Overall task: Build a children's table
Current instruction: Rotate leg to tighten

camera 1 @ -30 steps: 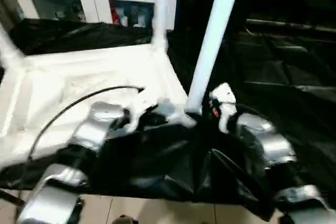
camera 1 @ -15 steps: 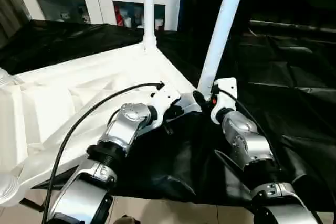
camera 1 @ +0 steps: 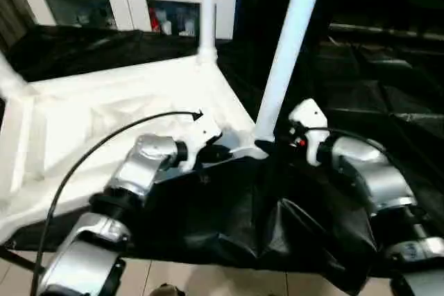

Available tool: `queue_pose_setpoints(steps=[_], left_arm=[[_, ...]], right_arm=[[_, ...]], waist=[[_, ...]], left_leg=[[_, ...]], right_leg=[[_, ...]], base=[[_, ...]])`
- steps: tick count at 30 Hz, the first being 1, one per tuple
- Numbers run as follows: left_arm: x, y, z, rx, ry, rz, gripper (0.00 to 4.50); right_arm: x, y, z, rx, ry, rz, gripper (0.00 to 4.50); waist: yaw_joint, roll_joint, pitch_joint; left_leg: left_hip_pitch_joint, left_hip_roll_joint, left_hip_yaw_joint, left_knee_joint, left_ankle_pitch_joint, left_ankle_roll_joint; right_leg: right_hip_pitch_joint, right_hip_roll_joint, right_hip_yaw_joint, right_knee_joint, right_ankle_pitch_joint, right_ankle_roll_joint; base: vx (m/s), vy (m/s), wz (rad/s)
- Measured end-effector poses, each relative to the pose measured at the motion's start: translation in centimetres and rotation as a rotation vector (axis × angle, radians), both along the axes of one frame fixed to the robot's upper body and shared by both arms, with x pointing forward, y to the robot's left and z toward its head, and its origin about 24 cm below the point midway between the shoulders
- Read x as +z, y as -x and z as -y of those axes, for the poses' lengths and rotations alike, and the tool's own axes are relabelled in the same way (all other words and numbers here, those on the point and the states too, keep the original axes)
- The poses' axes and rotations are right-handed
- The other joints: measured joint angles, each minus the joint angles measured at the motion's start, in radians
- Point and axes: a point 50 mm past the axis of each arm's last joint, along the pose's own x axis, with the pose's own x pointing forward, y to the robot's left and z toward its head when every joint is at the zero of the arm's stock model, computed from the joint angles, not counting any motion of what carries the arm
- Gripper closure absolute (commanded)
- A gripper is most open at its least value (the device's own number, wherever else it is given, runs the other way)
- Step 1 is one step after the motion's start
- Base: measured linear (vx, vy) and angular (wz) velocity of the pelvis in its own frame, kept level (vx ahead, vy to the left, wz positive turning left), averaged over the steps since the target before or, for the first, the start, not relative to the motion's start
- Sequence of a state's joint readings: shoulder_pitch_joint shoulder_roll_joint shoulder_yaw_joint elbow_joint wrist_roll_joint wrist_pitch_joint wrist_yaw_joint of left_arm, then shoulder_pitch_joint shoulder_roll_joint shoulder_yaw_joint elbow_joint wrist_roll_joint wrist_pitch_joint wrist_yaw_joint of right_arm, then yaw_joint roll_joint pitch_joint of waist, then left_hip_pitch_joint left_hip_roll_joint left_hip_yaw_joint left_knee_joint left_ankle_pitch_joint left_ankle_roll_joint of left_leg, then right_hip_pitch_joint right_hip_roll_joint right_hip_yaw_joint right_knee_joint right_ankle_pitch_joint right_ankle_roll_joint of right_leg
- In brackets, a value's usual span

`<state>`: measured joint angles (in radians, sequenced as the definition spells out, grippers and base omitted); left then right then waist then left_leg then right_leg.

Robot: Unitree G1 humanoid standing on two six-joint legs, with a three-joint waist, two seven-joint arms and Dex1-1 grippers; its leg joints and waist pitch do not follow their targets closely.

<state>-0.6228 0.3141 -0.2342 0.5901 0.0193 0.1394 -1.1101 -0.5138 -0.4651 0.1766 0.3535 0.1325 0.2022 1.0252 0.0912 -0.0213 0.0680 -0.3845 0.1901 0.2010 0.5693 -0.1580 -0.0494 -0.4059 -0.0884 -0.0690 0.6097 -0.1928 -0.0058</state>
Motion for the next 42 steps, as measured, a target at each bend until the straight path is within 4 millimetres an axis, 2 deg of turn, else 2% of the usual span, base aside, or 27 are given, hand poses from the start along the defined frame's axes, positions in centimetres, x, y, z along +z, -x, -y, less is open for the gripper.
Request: queue_pose_setpoints(steps=[6,10,11,15,18,21,25,28,32,36,39,42], left_arm=[[-0.1,1.3,-0.3,-0.126,0.002,-0.061,4.5],[-0.1,1.4,-0.7,-0.12,-0.001,-0.063,4.5],[-0.1,1.4,-0.7,-0.12,-0.001,-0.063,4.5],[-0.1,1.3,-0.8,-0.116,-0.002,-0.063,4.5],[-0.1,1.3,-0.9,-0.115,-0.002,-0.063,4.5],[-0.1,1.3,-0.9,-0.114,-0.003,-0.063,4.5],[0.0,1.3,-1.1,-0.106,-0.006,-0.059,4.5],[0.0,0.9,-1.2,-0.056,-0.009,-0.038,4.5],[-0.1,-0.6,0.4,0.097,-0.016,0.028,4.5],[-0.1,-1.6,2.7,0.215,-0.014,0.056,4.5],[-0.2,-1.9,4.2,0.271,-0.007,0.06,4.5],[-0.3,-1.9,4.8,0.29,-0.006,0.066,4.5]], right_arm=[[-1.1,0.8,-0.7,0.101,0.052,-0.06,0.86],[-1.5,0.7,-1.1,0.087,0.047,-0.054,0.86],[-1.6,0.7,-1.1,0.084,0.047,-0.057,1.15],[-2.0,0.7,-1.3,0.085,0.038,-0.072,1.29],[-2.0,0.7,-1.4,0.086,0.036,-0.073,1.64],[-2.0,0.7,-1.5,0.087,0.032,-0.073,1.83],[-2.1,0.6,-1.7,0.071,0.015,-0.074,1.86],[-2.6,0.2,-2.3,-0.008,-0.028,-0.069,1.87],[-3.5,-1.6,-3.5,-0.338,-0.139,-0.045,1.88],[-3.9,-2.7,-4.5,-0.617,-0.197,-0.025,1.88],[-4.0,-3.2,-5.4,-0.732,-0.212,-0.018,1.88],[-4.1,-3.4,-5.7,-0.779,-0.219,-0.004,1.88]], waist=[[0.015,0.0,0.0],[0.012,-0.001,0.0],[0.011,-0.001,0.0],[0.009,-0.001,0.0],[0.008,-0.001,0.001],[0.008,-0.001,0.001],[0.007,-0.003,0.002],[-0.002,-0.005,0.002],[-0.014,-0.007,0.002],[-0.012,-0.008,0.002],[-0.004,-0.007,0.001],[-0.001,-0.005,0.0]], left_leg=[[0.0,0.0,0.0,0.001,0.0,0.0],[0.001,0.0,0.001,0.002,0.0,0.0],[0.001,0.0,0.001,0.002,0.0,0.0],[0.001,0.0,0.001,0.002,0.0,0.0],[0.001,0.0,0.001,0.002,0.0,0.0],[0.001,0.0,0.001,0.002,0.0,0.0],[0.001,0.0,0.001,0.002,0.0,0.0],[0.002,0.0,0.001,0.003,0.001,-0.001],[0.002,0.0,0.001,0.005,0.0,-0.001],[0.002,-0.001,0.001,0.005,0.0,-0.001],[0.002,-0.001,0.001,0.004,0.0,-0.001],[0.002,-0.002,0.001,0.004,0.0,-0.001]], right_leg=[[0.0,-0.001,0.0,0.001,0.0,0.0],[0.0,-0.001,0.001,0.001,0.001,-0.001],[0.0,-0.001,0.001,0.001,0.001,-0.001],[0.0,0.0,0.001,0.001,0.001,-0.001],[0.0,0.0,0.001,0.001,0.001,-0.001],[0.0,0.0,0.001,0.002,0.001,-0.001],[0.0,0.0,0.001,0.002,0.001,-0.001],[0.001,0.0,0.001,0.002,0.001,-0.002],[0.001,-0.001,0.002,0.001,0.003,-0.005],[0.002,-0.001,0.002,0.001,0.003,-0.005],[0.002,-0.001,0.002,0.001,0.003,-0.004],[0.002,-0.002,0.002,0.0,0.003,-0.004]], base=[[0.0,0.0,0.0],[0.0,0.0,0.0],[0.0,0.0,0.0],[0.0,0.0,0.0],[0.0,0.0,0.0],[0.0,0.0,0.0],[0.0,0.0,0.0],[0.0,0.0,0.0],[0.0,0.0,0.0],[0.0,0.0,0.0],[0.0,0.0,0.0],[0.0,0.0,0.0]])
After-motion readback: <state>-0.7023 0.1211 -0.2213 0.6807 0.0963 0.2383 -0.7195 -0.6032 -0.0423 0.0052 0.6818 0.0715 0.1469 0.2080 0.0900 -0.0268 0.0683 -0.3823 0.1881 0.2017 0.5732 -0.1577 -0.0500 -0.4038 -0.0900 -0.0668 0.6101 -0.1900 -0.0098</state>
